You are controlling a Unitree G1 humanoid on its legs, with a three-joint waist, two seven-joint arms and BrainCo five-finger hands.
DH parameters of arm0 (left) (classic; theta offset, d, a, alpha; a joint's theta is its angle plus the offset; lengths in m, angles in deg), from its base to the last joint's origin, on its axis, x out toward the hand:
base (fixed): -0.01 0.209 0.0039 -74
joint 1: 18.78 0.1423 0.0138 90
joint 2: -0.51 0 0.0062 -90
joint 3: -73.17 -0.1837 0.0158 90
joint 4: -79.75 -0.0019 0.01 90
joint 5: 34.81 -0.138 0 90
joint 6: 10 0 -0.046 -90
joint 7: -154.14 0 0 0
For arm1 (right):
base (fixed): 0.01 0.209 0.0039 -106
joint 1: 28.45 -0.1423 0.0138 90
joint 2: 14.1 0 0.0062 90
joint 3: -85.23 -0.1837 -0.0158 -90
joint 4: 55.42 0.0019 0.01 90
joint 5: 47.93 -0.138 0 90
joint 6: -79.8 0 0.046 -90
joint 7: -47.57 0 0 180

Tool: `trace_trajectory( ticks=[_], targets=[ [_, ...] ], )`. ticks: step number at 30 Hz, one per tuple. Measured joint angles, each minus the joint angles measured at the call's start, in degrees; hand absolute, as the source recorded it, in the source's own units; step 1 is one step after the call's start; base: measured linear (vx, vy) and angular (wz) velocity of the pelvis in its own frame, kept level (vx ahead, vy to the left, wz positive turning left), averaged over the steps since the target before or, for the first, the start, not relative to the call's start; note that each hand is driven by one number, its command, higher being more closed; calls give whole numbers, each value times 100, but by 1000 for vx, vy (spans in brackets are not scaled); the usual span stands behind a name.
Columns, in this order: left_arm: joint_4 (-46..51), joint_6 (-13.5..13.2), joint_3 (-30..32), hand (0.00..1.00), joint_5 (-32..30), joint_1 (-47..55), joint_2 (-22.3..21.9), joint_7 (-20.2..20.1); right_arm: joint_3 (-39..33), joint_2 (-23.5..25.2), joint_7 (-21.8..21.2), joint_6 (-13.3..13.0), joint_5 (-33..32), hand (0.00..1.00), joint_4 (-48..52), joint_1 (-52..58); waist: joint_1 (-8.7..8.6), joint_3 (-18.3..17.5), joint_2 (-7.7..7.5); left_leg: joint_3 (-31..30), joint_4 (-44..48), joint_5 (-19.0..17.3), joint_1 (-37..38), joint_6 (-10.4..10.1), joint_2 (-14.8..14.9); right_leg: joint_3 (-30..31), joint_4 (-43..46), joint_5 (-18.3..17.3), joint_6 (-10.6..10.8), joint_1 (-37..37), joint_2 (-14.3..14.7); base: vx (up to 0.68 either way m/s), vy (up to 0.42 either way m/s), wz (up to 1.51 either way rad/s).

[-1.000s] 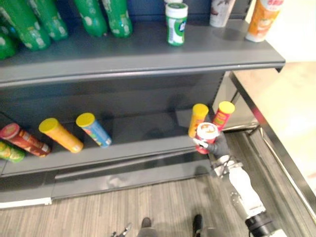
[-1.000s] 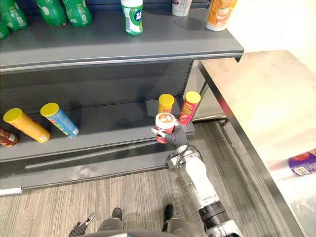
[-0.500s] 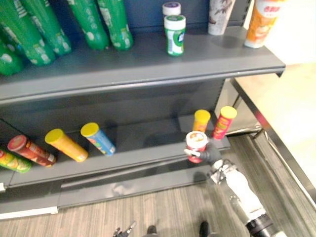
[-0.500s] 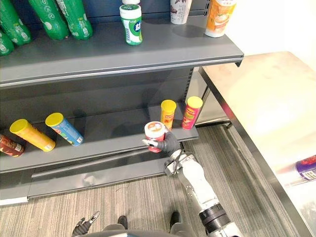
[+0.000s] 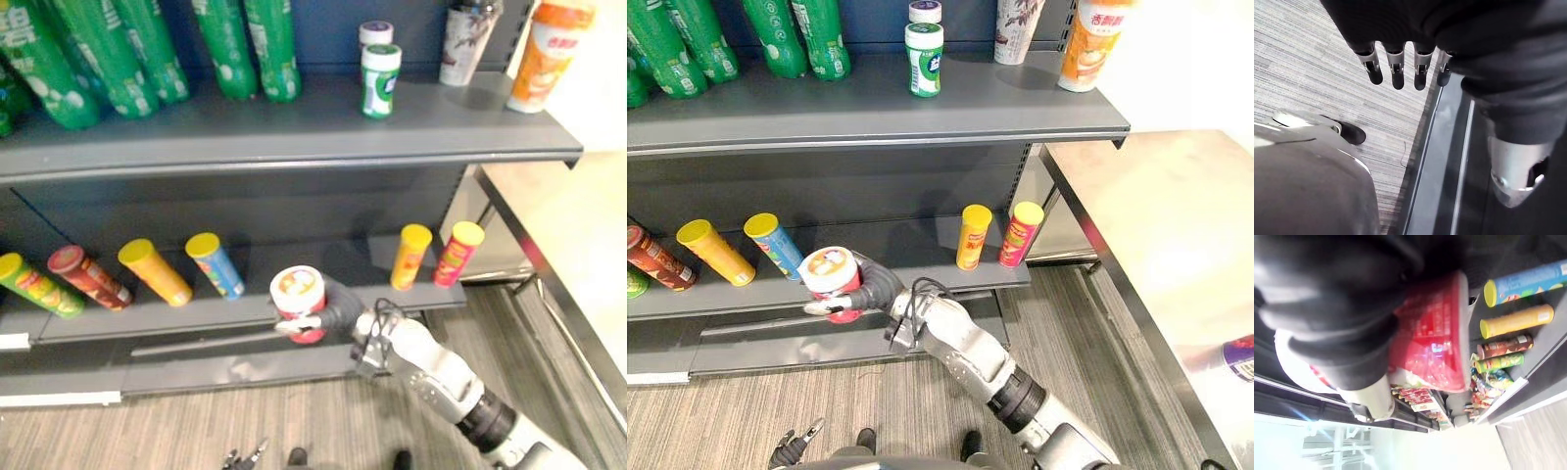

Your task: Put the gum and the chips on the shelf.

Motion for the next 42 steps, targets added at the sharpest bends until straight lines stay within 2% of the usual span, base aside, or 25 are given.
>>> trace_trajectory(
  ticks=[4,6,12,15,22,28,35,42],
  targets=[
    [-21,-6,0,0,47,-11,-5,78,251,228,395,226,-404,100,106,-320,38,-46,-35,-89,6,3,-53,4,1,-59,-55,1,-4,29,16,5,-9,10],
    [-21,-4,1,0,135,-19,-11,170,276,328,586,231,-441,100,104,-476,108,-79,-76,-99,8,11,-66,1,6,-76,-93,18,-22,31,27,27,-8,6],
    [-23,90,7,0,199,-27,-19,248,193,609,1214,167,-429,100,-53,-1442,124,-116,-122,-208,21,21,-62,-11,14,-177,-111,34,-26,85,45,18,-7,8],
    [-20,126,20,0,182,-34,-15,265,-159,734,1534,153,-380,100,-335,-1859,146,-135,-137,-234,24,21,-12,-11,21,-203,-131,34,-27,162,54,-13,-6,5],
    [-7,287,81,0,-326,-46,1,522,-748,714,2144,30,-190,100,-523,-2529,135,-174,-146,-100,5,21,26,-11,47,-114,-146,34,-27,163,72,-19,-1,-8],
    [0,369,121,0,-528,-36,-7,728,-926,589,2494,108,-30,100,-616,-2709,130,-294,-162,-44,-2,22,80,-14,82,-61,-144,70,-75,147,106,12,0,-4],
    [27,379,178,0,-751,-33,-13,753,-1590,335,2912,181,162,100,-805,-3061,123,-304,-172,94,-22,22,129,-15,117,30,-144,75,-82,149,139,-18,-4,-8],
    [35,439,253,0,-756,-18,-16,729,-1863,135,3190,222,438,100,-1295,-3136,133,-348,-205,95,-106,71,157,-23,121,21,-145,75,-83,144,148,0,0,0]
  ],
)
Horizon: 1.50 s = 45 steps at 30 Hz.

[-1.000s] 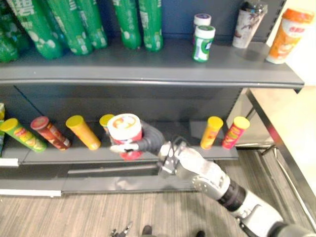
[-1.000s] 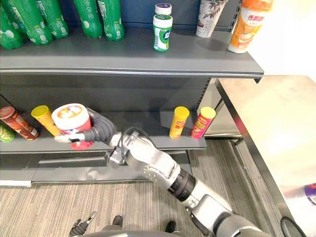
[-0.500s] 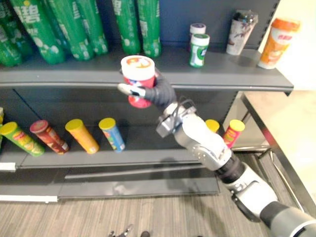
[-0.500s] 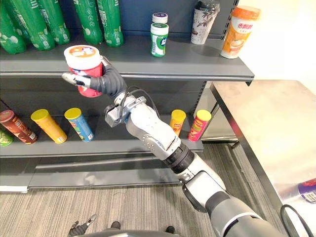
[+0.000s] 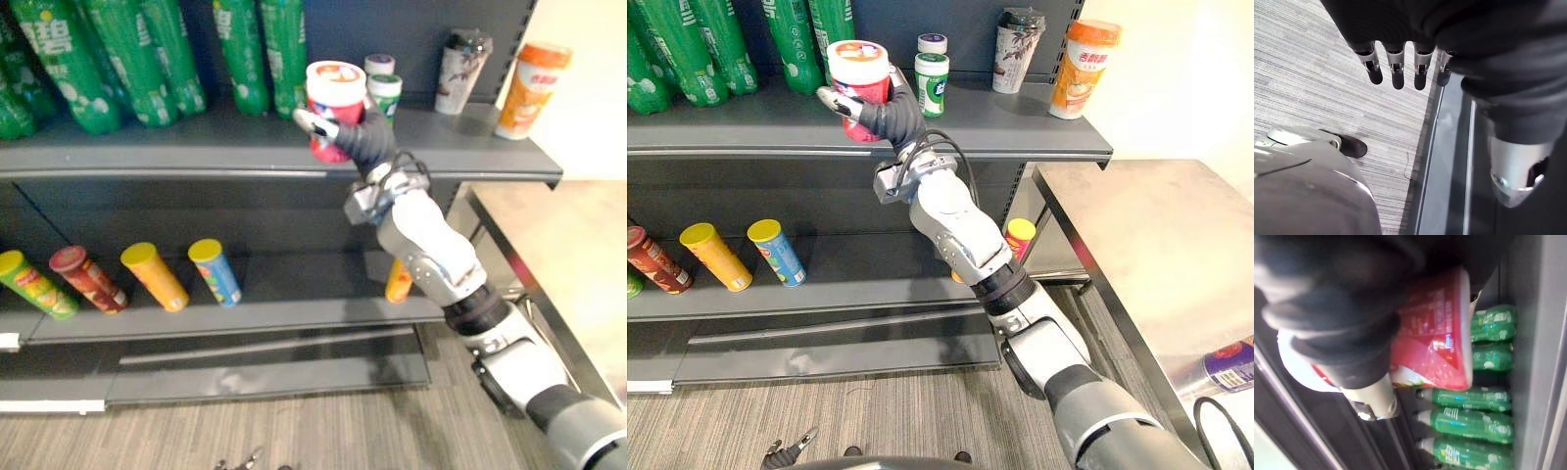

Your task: Put the gum and the chips on the shelf.

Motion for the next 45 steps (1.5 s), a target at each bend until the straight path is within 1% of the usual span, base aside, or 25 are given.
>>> trace_trajectory(
  ticks=[1,3,6,8,10,14,17,18,24,30,38,45],
  targets=[
    [11,0,27,0,-2,11,-4,-2,-73,-23,45,4,117,100,-112,-40,7,-6,-10,-1,-5,0,0,0,-1,-4,0,0,0,0,-2,0,0,0],
    [45,2,48,0,-6,32,-7,-3,-184,-101,53,8,155,100,-227,-116,13,-9,-17,-5,-11,1,-2,0,-3,-10,0,0,0,0,-5,0,0,0],
    [46,6,88,0,-193,37,-9,-16,-310,-224,35,9,240,100,-380,-218,12,-11,-20,-12,-22,4,-2,-2,-3,-19,0,0,0,1,-3,0,0,0],
    [52,17,98,0,-227,35,-7,-71,-445,-295,34,45,375,100,-571,-298,15,-12,-21,-24,-41,14,-2,-3,-3,-33,0,0,0,3,-3,1,1,2],
    [70,42,104,0,-227,36,-7,-85,-460,-383,35,122,376,100,-679,-333,30,-12,-21,-29,-45,15,-2,-3,-3,-37,0,0,0,3,-4,0,0,0],
    [172,49,163,0,-229,92,-9,-125,-500,-470,19,178,374,100,-1095,-482,31,-10,-23,-51,-95,40,3,-5,-2,-63,0,0,0,2,0,2,0,2],
    [176,48,202,0,-229,77,-9,-150,-661,-584,10,193,373,100,-1200,-539,123,-9,-26,-59,-99,40,1,-5,-4,-68,0,0,0,3,-1,2,1,1],
    [196,48,202,0,-229,79,-9,-183,-674,-629,6,196,373,100,-1317,-612,130,-8,-27,-62,-99,40,0,-5,-4,-70,0,-1,0,3,-1,0,0,0],
    [243,48,214,0,-230,86,-4,-248,-699,-667,-114,223,375,100,-1336,-685,138,17,-51,-80,-98,41,-11,-4,-4,-79,0,-2,1,2,-2,0,0,1],
    [275,46,287,0,-230,56,19,-254,-697,-667,-229,270,375,100,-1336,-685,137,129,-124,-80,-100,41,-13,-3,-5,-66,0,-2,2,-2,-3,0,0,0],
    [286,45,317,0,-230,-24,19,-253,-693,-712,-259,350,373,100,-1337,-684,135,317,-135,-69,-104,41,-19,-3,-9,-46,0,-2,1,-31,-5,0,0,0],
    [288,43,314,0,-230,-34,17,-250,-692,-827,-364,328,372,100,-1467,-684,127,347,-133,-27,-104,41,-22,-3,-10,-1,17,-1,1,-96,-5,0,0,-3]
  ],
)
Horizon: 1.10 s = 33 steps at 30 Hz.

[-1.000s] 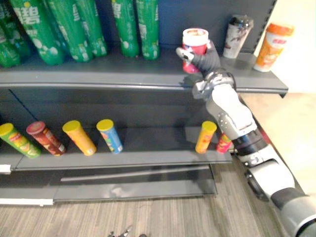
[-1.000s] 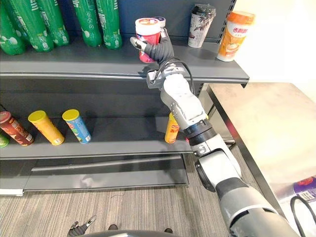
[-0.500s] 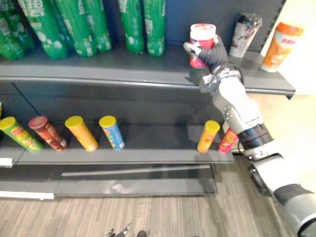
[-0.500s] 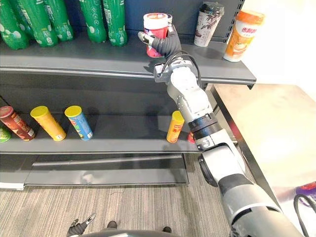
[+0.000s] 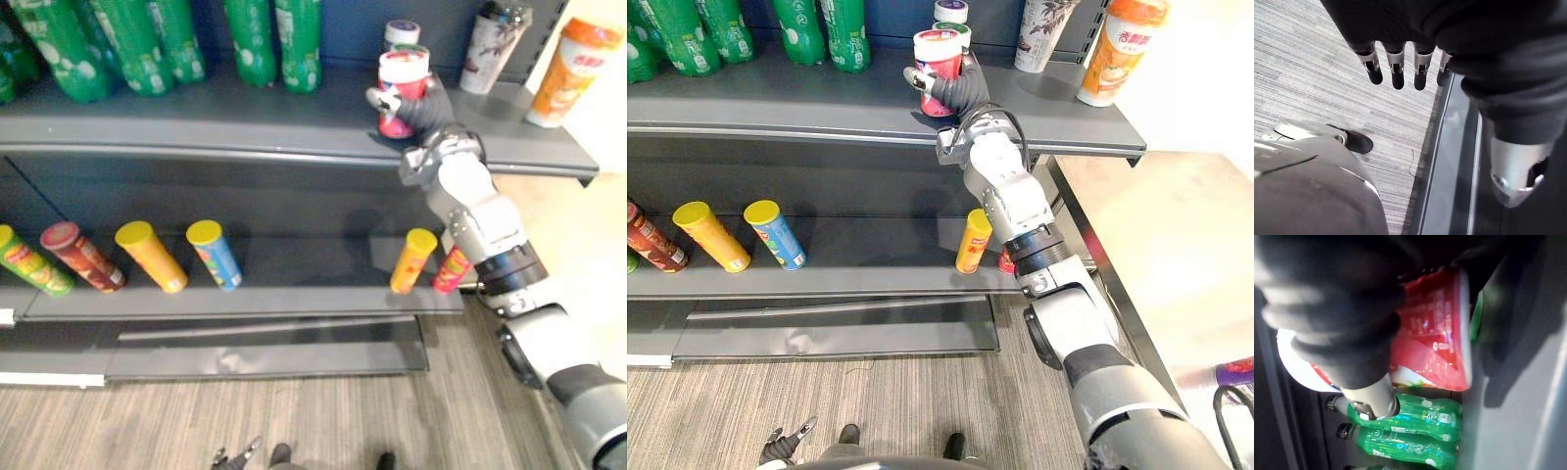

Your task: Put the gum and the chips on the shelf.

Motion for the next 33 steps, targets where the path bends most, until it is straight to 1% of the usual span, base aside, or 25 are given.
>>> trace_trajectory(
  ticks=[3,8,12,15,17,22,23,27,29,33],
  targets=[
    [2,-4,0,0,1,-3,1,1,-7,-23,-5,-24,1,100,-48,0,4,4,-1,-2,0,0,-1,0,0,0,7,0,0,-1,-1,0,0,0],
    [110,-5,1,0,0,-5,8,0,-167,-48,-92,-232,-1,100,-74,2,4,147,-16,5,0,2,-10,6,0,11,42,-2,2,-10,-8,0,0,0],
    [110,-6,1,0,0,-6,14,-1,-166,-163,-130,-269,-5,100,-73,11,3,154,-24,8,-9,3,-7,7,-2,15,42,-2,1,-21,-9,0,0,0],
    [110,-7,0,0,0,-5,14,-2,-169,-231,-161,-354,-8,100,-69,28,-5,154,-24,19,-12,3,0,7,-3,28,41,-2,1,-38,-7,0,0,0],
    [110,-9,0,0,-1,-7,13,-3,-172,-291,-284,-390,-13,100,-50,64,-8,154,-24,21,-14,3,3,7,-3,31,41,-2,1,-39,-7,0,0,0],
    [110,-9,0,0,-1,-7,12,-2,-246,-295,-379,-394,-15,100,59,174,-11,154,-24,41,-14,3,17,7,-3,69,44,-1,0,-39,-4,-1,0,-1],
    [110,-9,0,0,-2,-7,13,-2,-254,-296,-385,-391,-16,0,126,218,-12,154,-24,51,-14,3,23,7,-2,89,44,-1,0,-39,-2,-8,0,-4],
    [109,-10,1,0,-53,-2,13,-2,-263,-298,-501,-388,-24,0,260,310,-37,154,-23,77,-15,2,37,7,-2,117,48,-1,0,-40,-1,-4,0,-2],
    [109,-29,0,0,-162,-1,13,-2,-267,-299,-513,-383,-29,0,332,348,-66,154,-24,80,-15,2,37,7,-2,121,48,0,-1,-43,-1,0,0,0],
    [106,-43,3,0,-169,11,15,-1,-268,-300,-634,-384,-33,0,524,418,-123,154,-24,129,-16,2,17,7,-1,161,58,1,-2,-96,1,3,1,-5]
  ],
)
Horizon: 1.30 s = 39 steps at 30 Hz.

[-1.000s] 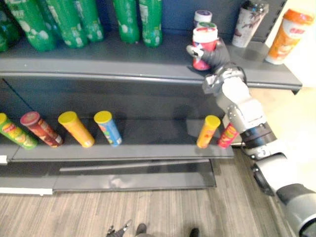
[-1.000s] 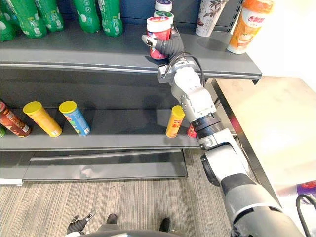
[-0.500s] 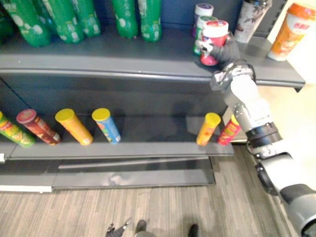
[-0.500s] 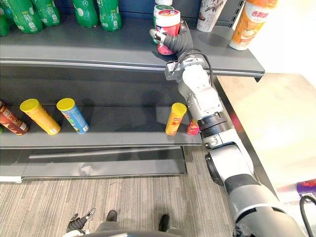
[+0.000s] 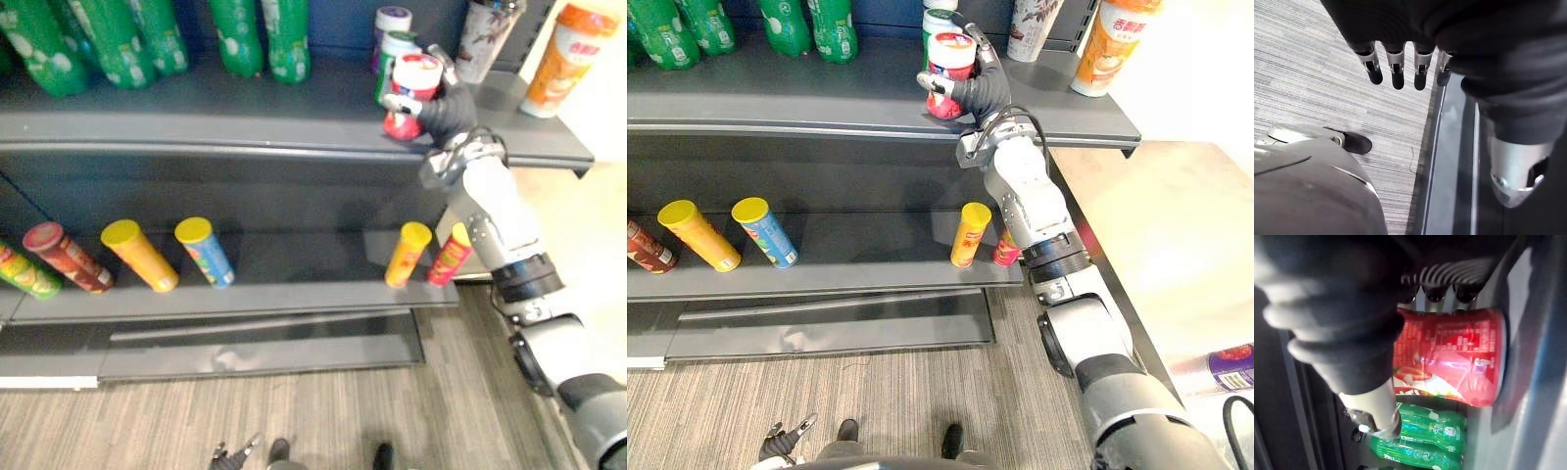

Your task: Put the gum and the chips on the shelf.

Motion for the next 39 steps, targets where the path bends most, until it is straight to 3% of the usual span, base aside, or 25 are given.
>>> trace_trajectory(
  ticks=[13,25,39],
  targets=[
    [-2,-15,-1,0,-5,-6,1,9,-1,-158,-142,6,-90,0,407,278,-39,0,2,36,0,-1,5,0,1,31,3,1,1,-16,3,2,0,-1],
    [-1,-22,-3,0,-41,-6,-2,25,-32,-364,111,-19,-79,0,437,200,-35,-7,12,48,0,0,13,-1,-1,30,-7,27,-1,-13,4,0,0,0],
    [-1,-77,-7,0,-265,15,-1,22,-149,-1250,557,-508,-239,0,437,-1210,-51,-57,43,54,-4,1,83,-1,1,22,-73,66,5,80,10,0,0,0]
  ],
)
